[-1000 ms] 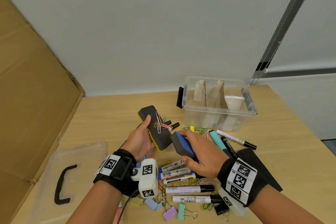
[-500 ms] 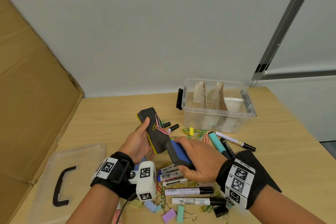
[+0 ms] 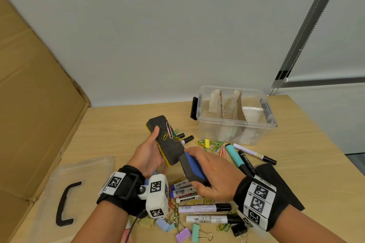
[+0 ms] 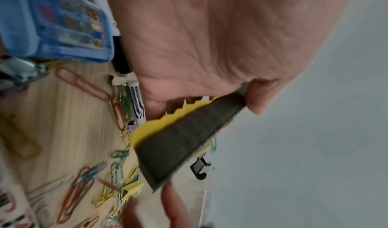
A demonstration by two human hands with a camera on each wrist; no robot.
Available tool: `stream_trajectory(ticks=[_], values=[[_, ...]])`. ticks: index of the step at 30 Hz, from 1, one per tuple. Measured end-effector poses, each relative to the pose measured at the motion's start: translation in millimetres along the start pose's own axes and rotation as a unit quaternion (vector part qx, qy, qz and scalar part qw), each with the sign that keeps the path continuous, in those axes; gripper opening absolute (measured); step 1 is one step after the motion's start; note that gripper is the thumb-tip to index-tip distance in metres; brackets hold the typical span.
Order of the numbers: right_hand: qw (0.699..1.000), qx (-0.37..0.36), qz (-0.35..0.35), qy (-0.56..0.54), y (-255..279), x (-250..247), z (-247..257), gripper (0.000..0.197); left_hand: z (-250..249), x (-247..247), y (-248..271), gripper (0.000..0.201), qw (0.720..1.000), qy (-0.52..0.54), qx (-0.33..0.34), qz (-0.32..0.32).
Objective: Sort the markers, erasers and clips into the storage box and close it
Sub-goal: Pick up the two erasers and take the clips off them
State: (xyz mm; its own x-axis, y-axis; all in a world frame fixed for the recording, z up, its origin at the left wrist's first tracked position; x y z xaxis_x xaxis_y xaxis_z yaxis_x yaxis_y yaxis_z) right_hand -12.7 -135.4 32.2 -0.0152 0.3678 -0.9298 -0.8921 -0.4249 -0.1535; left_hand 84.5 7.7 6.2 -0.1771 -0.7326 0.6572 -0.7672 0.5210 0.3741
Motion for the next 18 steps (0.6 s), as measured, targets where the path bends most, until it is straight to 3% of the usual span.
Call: stream_trajectory(ticks=[3,9,13,18], values=[[1.0,0.006,-0.012,0.01,0,-4,-4,0.064,3,-1,-1,0.062,1.0,0.006,-0.003,0.002],[0.999,-0.01,-0.035,-0.012,-20,-11,8,0.072,15,11,1,0.055,0.997,-0.076,-0.021,0.026],[0.999,-0.023,-0.01,0.02,-16,-5,10,0.063,6,8,-1,0.061,0.999,-0.043,-0.011,0.021],[0.999,-0.011,0.013,0.046,-3,-3,2,0.066,-1,-3,-3,0.058,1.0,-0.011,0.005,0.004]])
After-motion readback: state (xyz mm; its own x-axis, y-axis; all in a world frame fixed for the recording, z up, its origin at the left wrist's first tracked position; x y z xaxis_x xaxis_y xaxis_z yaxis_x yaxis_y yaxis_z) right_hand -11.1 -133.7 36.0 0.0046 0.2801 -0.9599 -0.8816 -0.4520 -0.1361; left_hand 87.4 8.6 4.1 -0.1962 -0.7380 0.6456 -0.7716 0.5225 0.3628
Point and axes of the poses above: each hand's wrist, its own y-axis away from the middle knuckle, its own x-axis out of the palm, z = x × y, the point moved 5 cm from there along -y, towards the middle knuckle, and after that the axes turned 6 degrees about y, right-handed, at the moved point
